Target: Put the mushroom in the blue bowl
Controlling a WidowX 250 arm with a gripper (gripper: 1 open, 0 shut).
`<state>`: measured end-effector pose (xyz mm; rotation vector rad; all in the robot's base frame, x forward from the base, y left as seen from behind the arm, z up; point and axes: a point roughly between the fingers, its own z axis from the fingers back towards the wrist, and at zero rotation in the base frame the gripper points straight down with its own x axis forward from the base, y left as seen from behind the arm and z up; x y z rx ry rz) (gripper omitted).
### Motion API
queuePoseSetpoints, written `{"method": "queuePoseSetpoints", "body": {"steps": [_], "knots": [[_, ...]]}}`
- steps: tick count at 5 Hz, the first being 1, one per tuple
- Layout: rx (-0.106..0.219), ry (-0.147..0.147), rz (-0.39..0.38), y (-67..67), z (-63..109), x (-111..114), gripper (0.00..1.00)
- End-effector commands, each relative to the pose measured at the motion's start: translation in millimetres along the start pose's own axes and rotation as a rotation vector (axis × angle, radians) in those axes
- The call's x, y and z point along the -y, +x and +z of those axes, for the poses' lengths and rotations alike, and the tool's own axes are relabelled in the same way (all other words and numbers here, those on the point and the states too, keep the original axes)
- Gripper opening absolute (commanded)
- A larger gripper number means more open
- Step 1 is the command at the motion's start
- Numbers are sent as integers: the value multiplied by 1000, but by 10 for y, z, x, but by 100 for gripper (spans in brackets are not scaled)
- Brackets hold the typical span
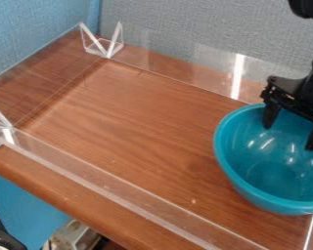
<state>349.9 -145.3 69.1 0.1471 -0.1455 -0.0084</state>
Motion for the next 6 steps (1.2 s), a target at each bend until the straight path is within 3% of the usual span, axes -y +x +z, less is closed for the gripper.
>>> {"method": "queuePoseSetpoints", "body": {"steps": [1,3,4,6], "knots": [[48,-17,13,80,81,-40,100],[60,-25,6,111,-56,-19,100],[64,-31,2,125,-115,-9,0],[56,-45,8,47,-182,24,0]]}}
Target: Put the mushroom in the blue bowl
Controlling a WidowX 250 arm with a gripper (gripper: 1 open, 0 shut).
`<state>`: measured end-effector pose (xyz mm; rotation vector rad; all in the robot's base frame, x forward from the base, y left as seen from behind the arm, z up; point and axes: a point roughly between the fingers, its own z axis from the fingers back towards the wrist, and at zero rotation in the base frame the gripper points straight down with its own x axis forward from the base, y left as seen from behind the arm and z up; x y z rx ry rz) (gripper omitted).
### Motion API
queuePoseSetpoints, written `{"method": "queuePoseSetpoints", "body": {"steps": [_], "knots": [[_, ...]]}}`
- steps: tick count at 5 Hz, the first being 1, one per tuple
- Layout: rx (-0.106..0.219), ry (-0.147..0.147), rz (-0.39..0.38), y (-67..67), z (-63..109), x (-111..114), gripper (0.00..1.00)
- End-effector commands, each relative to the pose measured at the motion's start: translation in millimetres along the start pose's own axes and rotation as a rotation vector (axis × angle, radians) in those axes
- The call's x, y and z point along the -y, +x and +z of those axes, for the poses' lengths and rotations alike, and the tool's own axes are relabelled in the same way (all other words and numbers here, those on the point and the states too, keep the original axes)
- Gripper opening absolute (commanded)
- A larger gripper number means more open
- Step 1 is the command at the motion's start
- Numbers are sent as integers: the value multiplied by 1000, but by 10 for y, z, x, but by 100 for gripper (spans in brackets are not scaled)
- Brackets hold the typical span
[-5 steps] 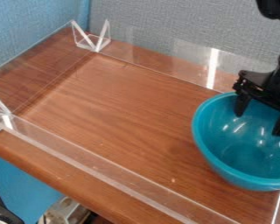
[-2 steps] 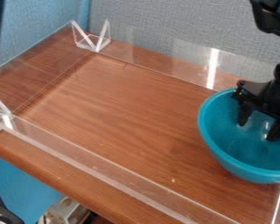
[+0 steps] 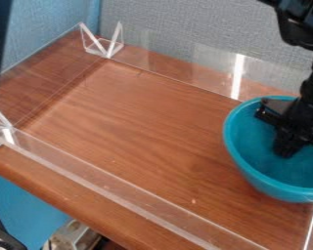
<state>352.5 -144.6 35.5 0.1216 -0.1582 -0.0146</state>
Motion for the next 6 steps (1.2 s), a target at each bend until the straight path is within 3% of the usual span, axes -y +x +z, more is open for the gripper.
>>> {"method": "queuePoseSetpoints", "body": {"steps": [1,6], "knots": [[31,-23,17,6,103,2,0],[-26,-39,50,-275,-64,49,0]]}}
